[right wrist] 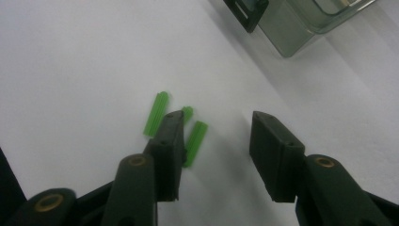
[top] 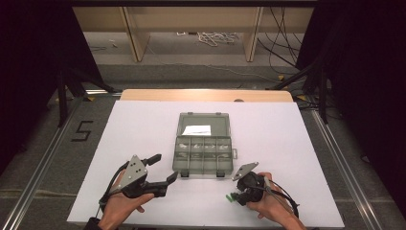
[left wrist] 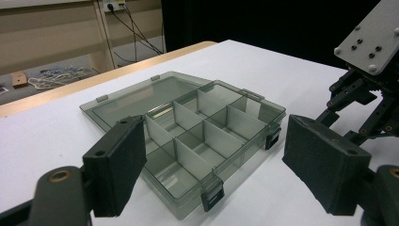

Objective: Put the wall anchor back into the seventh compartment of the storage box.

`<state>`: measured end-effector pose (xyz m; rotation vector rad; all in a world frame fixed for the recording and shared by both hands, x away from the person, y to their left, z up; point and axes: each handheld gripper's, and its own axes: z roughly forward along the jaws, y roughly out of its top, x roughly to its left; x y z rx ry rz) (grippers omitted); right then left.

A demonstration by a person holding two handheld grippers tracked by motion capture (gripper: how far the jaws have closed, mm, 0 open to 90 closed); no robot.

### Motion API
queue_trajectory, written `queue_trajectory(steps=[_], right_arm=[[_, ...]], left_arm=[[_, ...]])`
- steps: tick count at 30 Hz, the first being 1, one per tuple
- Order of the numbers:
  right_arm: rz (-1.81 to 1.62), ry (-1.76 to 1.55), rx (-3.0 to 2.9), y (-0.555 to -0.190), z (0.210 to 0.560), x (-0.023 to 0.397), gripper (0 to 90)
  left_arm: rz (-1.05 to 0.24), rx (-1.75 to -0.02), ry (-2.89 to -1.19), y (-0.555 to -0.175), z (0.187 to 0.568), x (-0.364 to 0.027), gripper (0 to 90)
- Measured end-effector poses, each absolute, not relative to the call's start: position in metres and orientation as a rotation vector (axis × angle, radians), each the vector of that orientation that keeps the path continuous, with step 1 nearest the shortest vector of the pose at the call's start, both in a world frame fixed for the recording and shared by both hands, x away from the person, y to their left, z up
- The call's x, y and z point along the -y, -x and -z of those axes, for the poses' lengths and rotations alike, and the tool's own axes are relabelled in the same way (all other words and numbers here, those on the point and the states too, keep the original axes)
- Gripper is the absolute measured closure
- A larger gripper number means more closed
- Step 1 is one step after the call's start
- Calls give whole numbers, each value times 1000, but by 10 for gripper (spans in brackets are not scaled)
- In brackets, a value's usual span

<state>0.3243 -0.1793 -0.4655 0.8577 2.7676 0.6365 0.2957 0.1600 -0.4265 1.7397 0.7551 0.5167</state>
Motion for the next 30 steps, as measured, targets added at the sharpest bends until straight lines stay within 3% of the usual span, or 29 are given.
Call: queue_trajectory(steps=[19,30], right_arm=[[-556,-863,-2860,-328,461,175,836],[-548,-832,-2853,-329,454,176,845]], left_arm=[[-520,-763,-1737,-296,427,-160,210],[-526,-764,-1734,-297,427,-161,212]])
